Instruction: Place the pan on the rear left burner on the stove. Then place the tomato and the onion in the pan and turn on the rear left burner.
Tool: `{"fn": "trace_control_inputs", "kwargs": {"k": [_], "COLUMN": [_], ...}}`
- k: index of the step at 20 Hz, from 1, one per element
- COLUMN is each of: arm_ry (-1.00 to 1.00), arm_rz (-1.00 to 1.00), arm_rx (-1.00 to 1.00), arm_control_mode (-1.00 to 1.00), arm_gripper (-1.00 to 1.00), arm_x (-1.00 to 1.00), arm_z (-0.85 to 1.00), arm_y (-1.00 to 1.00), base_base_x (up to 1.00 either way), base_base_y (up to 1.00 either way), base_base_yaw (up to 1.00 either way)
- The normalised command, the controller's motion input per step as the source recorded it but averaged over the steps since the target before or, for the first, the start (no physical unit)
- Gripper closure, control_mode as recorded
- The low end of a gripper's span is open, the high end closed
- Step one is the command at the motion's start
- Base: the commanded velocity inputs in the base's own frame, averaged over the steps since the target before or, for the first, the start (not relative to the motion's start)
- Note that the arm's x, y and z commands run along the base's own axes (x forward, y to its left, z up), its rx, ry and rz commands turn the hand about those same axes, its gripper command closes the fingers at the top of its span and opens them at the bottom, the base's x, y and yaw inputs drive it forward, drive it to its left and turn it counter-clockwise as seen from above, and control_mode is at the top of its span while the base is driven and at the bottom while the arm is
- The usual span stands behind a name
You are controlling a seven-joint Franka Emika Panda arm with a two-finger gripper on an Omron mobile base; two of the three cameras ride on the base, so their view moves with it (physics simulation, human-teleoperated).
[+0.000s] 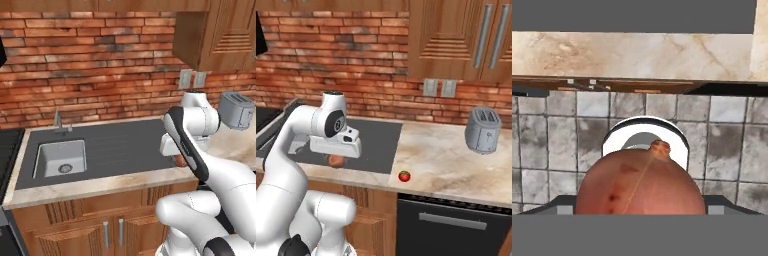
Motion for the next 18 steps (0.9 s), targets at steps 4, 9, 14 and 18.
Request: {"fn": "trace_control_inputs", "kwargs": {"k": [4, 9, 14, 18], "arm_ry": [0.00, 0.00, 0.00, 0.00], "arm_rz": [0.00, 0.00, 0.00, 0.00], "arm_rx": [0.00, 0.00, 0.00, 0.00], "arm_control_mode": [1.00, 1.00, 1.00, 1.00], "arm_gripper": [1.00, 1.00, 1.00, 1.00], "arm_x": [0.00, 0.00, 0.00, 0.00], "arm_z": [0.00, 0.00, 0.00, 0.00], "arm_y": [0.00, 0.00, 0.00, 0.00], "base_base_x": [-0.03, 0.00, 0.00, 0.00], "base_base_y": [1.00, 1.00, 1.00, 1.00], "base_base_yaw": [0.00, 0.00, 0.00, 0.00]}}
